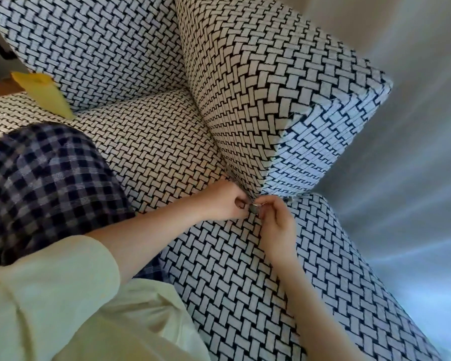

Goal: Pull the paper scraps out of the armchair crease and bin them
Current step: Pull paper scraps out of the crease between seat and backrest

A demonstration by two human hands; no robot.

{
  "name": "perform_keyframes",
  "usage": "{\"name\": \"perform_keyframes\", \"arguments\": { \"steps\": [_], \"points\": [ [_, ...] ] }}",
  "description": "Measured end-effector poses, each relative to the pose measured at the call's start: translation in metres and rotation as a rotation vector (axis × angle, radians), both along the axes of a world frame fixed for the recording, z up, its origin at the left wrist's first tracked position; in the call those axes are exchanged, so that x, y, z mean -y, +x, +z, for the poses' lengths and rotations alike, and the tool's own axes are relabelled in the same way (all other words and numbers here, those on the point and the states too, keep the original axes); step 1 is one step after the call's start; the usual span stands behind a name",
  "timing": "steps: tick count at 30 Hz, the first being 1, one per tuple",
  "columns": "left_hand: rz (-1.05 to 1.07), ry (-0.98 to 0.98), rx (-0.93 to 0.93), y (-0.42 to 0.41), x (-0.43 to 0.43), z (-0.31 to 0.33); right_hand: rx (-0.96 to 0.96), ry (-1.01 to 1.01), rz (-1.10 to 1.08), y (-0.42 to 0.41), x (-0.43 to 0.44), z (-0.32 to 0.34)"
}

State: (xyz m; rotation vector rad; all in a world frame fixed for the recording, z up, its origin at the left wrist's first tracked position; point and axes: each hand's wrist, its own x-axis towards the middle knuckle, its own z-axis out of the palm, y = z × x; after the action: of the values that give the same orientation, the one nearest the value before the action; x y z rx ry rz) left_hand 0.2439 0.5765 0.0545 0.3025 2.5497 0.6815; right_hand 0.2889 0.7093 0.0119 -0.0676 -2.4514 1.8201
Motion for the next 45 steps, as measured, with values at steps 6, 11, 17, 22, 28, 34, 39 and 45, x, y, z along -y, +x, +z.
{"name": "perform_keyframes", "arguments": {
  "steps": [6,11,17,22,28,34,39,45],
  "points": [
    [0.060,-0.113,-0.120,0.011,-0.016,0.001,0.208,0.411,0.018,-0.017,-0.036,0.009],
    [0.125,-0.175,-0.339,0.017,-0.032,-0.011,0.165,0.646,-0.016,-0.018,-0.038,0.012],
    [-0.053,-0.224,-0.420,0.015,-0.028,-0.015,0.240,0.727,-0.087,-0.021,-0.040,0.014],
    [-0.014,0.057,-0.392,0.032,-0.034,-0.020,0.217,0.610,-0.138,-0.023,-0.043,0.017],
    [0.124,0.280,-0.322,0.046,-0.054,-0.027,0.337,0.810,-0.039,-0.032,-0.050,0.020],
    [0.347,0.422,-0.079,0.034,-0.053,-0.027,0.259,0.755,-0.050,-0.033,-0.050,0.019],
    [0.435,0.574,-0.094,0.030,-0.055,-0.021,0.376,0.110,-0.054,-0.034,-0.055,0.032],
    [0.229,0.396,-0.419,0.026,-0.061,-0.005,0.706,-0.479,0.140,-0.034,-0.053,0.037]
  ]
}}
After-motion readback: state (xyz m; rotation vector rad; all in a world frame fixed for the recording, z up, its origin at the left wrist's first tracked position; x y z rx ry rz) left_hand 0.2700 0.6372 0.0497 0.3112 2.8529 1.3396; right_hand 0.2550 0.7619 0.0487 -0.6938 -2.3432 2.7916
